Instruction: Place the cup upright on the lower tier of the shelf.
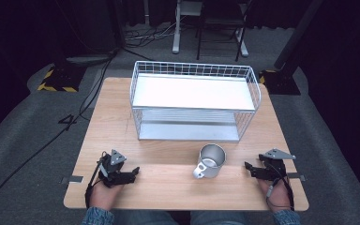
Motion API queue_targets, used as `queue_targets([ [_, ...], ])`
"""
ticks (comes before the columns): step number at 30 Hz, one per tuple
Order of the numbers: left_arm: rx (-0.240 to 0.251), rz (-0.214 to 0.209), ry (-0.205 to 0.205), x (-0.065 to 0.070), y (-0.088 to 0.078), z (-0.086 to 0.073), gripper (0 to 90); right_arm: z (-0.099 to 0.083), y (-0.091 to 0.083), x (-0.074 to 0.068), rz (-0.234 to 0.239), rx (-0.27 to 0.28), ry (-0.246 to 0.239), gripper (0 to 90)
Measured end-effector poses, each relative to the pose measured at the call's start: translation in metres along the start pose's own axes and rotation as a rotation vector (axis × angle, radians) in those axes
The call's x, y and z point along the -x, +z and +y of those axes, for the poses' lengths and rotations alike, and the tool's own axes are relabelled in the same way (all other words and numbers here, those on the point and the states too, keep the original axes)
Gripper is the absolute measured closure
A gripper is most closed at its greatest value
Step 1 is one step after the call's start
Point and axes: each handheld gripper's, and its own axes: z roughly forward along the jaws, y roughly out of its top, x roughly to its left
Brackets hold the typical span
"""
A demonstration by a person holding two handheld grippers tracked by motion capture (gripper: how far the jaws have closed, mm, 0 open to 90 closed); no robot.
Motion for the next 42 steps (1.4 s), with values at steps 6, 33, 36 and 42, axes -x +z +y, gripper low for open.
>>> queue_targets([
  [6,0.000,0.003,-0.004,0.001,0.000,0.000,15.0,0.000,0.000,0.000,0.000,0.000,0.000,25.6],
  [33,0.101,-0.119,0.020,0.043,-0.034,0.040,18.1,0.000,0.000,0.000,0.000,0.000,0.000,25.5],
  [36,0.114,-0.151,0.034,0.049,-0.037,0.044,18.3,0.000,0.000,0.000,0.000,0.000,0.000,25.6],
  [42,0.116,-0.204,0.077,0.063,-0.036,0.049,18.1,0.000,0.000,0.000,0.000,0.000,0.000,25.5],
])
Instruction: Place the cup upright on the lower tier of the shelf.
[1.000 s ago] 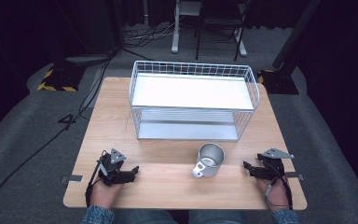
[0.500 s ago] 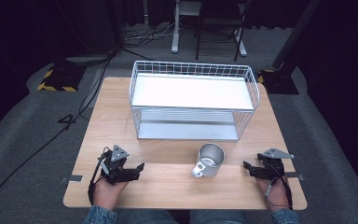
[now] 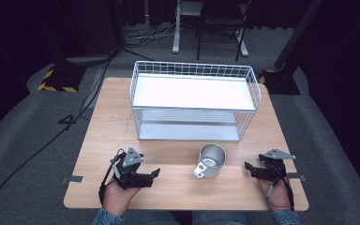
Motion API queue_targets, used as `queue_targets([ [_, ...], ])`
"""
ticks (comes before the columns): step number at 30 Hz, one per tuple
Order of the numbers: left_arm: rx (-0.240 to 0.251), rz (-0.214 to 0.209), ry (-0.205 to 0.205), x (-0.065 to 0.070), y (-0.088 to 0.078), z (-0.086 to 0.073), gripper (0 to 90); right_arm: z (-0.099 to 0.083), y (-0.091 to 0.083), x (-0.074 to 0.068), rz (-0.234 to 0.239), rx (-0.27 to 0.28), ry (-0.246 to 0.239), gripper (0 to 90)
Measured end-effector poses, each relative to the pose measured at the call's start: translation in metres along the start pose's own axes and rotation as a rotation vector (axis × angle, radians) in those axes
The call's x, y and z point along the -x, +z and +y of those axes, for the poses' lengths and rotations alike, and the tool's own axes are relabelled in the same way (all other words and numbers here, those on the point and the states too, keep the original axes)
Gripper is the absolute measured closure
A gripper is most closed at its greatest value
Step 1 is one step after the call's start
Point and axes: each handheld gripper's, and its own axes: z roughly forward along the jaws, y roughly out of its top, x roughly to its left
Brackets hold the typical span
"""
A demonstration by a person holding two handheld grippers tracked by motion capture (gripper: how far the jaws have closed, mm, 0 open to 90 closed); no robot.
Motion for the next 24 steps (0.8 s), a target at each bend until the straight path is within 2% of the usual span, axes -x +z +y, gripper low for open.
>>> queue_targets([
  [3,0.005,-0.018,0.022,0.008,0.000,0.004,18.2,0.000,0.000,0.000,0.000,0.000,0.000,25.5],
  [6,0.016,-0.052,0.019,0.014,0.002,0.007,18.7,0.000,0.000,0.000,-0.001,0.000,0.000,25.5],
  [9,0.015,-0.064,0.022,0.017,0.004,0.008,18.7,0.000,0.000,0.000,0.000,-0.001,-0.001,25.5],
  [18,0.027,-0.127,0.056,0.035,0.014,0.020,18.7,0.000,0.000,0.000,0.000,-0.001,0.000,25.3],
  [19,0.024,-0.135,0.072,0.041,0.018,0.022,18.7,0.000,0.000,0.000,-0.001,-0.001,-0.001,25.3],
  [23,0.022,-0.152,0.089,0.048,0.022,0.025,18.8,0.000,0.000,0.000,-0.002,0.000,-0.002,25.3],
  [24,0.025,-0.167,0.101,0.054,0.025,0.028,18.8,0.000,0.000,0.000,-0.003,0.001,-0.003,25.3],
])
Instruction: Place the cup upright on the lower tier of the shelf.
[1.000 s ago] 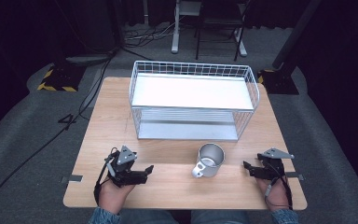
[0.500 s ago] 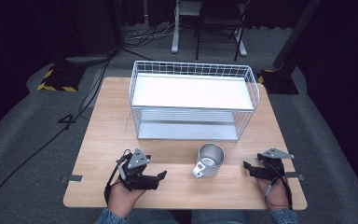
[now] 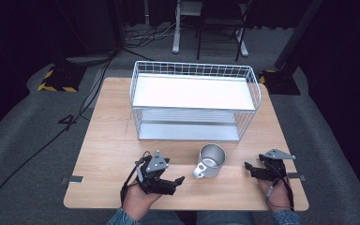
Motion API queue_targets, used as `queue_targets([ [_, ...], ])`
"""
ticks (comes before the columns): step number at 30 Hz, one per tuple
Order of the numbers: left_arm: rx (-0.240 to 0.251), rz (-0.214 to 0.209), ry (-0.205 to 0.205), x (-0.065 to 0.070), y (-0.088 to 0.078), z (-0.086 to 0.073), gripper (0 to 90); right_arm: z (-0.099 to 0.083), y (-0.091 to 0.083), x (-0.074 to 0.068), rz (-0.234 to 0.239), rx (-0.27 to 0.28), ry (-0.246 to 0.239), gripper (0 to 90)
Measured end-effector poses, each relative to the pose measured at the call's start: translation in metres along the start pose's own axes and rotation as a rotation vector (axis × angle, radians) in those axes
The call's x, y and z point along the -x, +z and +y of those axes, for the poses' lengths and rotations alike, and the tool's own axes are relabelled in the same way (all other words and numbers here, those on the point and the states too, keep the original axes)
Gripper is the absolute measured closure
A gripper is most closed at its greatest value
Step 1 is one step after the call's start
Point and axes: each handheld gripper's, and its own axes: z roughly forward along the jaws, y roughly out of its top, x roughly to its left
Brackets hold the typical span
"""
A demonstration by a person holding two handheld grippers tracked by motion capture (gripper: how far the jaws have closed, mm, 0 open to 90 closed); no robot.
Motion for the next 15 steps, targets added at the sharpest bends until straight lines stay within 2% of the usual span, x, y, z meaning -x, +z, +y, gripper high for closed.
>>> queue_targets([
  [6,-0.004,-0.041,0.028,0.011,0.012,0.006,18.8,0.000,0.000,0.001,-0.008,0.000,0.010,25.2],
  [11,0.005,-0.065,0.018,0.015,0.022,0.008,18.8,0.000,0.000,0.001,-0.009,0.000,0.011,25.2],
  [15,0.014,-0.065,0.002,0.019,0.027,0.009,18.7,0.000,0.000,0.001,-0.011,0.000,0.009,25.2],
])
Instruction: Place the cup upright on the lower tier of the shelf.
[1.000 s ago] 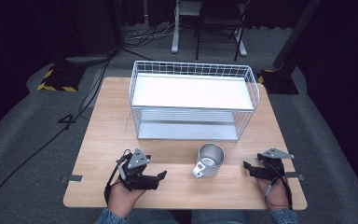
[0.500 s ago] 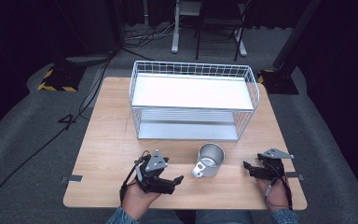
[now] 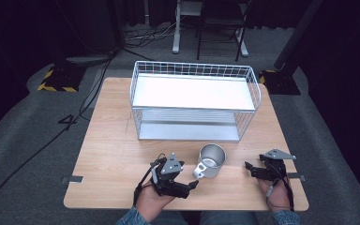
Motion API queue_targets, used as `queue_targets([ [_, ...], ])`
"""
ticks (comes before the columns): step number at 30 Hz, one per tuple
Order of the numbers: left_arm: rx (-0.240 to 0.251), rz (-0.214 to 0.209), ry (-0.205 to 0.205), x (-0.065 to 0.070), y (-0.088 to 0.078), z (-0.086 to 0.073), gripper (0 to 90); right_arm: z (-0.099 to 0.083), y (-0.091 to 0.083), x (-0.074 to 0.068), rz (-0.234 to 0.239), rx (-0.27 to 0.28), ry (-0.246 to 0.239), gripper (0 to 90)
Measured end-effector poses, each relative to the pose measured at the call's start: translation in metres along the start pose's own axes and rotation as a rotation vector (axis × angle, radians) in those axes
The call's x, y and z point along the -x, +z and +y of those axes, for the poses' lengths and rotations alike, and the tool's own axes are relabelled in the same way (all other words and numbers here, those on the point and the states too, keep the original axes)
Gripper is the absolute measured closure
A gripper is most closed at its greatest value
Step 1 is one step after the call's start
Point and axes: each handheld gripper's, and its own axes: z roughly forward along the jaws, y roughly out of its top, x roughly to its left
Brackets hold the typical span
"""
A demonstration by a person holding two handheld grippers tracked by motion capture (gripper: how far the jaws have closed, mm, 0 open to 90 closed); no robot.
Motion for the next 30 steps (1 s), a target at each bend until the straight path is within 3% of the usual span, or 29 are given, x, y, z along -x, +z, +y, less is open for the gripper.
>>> queue_targets([
  [9,0.006,0.014,0.014,0.006,0.015,0.003,22.6,0.000,0.000,0.000,-0.002,0.001,-0.002,25.3],
  [17,0.035,0.029,-0.013,0.004,0.026,0.000,29.6,0.000,0.000,0.000,-0.003,0.000,0.004,25.2],
  [30,-0.004,0.052,-0.002,0.004,0.040,0.001,45.2,0.000,0.000,0.000,-0.004,0.001,0.006,25.2],
])
